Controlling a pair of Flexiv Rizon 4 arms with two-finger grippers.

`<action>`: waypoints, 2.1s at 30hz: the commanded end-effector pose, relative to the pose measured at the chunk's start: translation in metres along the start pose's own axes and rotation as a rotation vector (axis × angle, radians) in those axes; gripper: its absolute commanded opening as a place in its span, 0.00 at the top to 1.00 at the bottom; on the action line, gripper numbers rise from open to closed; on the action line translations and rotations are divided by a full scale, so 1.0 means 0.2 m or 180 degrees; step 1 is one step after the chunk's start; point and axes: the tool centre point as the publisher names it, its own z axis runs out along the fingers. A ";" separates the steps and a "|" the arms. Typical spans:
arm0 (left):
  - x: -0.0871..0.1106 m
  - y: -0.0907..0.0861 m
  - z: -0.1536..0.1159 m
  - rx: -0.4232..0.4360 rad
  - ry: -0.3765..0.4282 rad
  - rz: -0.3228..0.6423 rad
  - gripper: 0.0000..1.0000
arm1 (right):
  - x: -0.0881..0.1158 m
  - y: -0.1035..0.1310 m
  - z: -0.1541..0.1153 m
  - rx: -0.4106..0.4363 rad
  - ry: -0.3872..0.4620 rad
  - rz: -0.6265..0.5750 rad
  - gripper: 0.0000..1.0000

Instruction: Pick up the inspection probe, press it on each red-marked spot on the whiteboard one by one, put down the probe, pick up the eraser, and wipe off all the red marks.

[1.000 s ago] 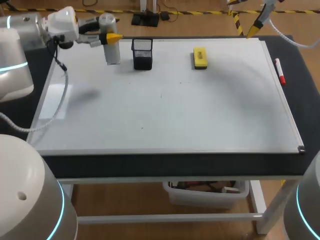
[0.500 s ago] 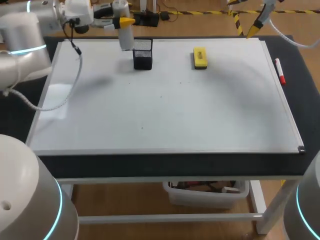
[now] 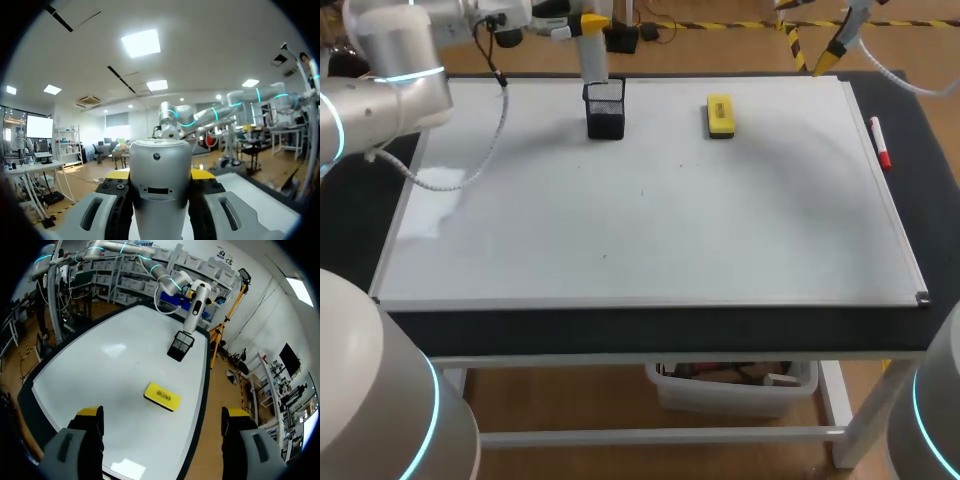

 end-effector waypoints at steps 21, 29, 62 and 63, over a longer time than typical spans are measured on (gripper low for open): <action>-0.11 0.21 0.05 0.0014 0.0938 -0.0200 1.00 | -0.01 0.00 -0.01 0.0001 0.0027 -0.0004 0.00; -0.11 0.32 0.06 -0.0005 0.0963 -0.0204 1.00 | -0.01 0.00 -0.01 0.0001 0.0027 -0.0004 0.00; -0.02 0.58 0.06 -0.0029 0.1018 -0.0523 1.00 | -0.01 0.00 -0.01 0.0001 0.0027 -0.0004 0.00; -0.02 0.58 0.05 -0.0029 0.1014 -0.0527 1.00 | -0.01 0.00 -0.01 0.0001 0.0027 -0.0004 0.00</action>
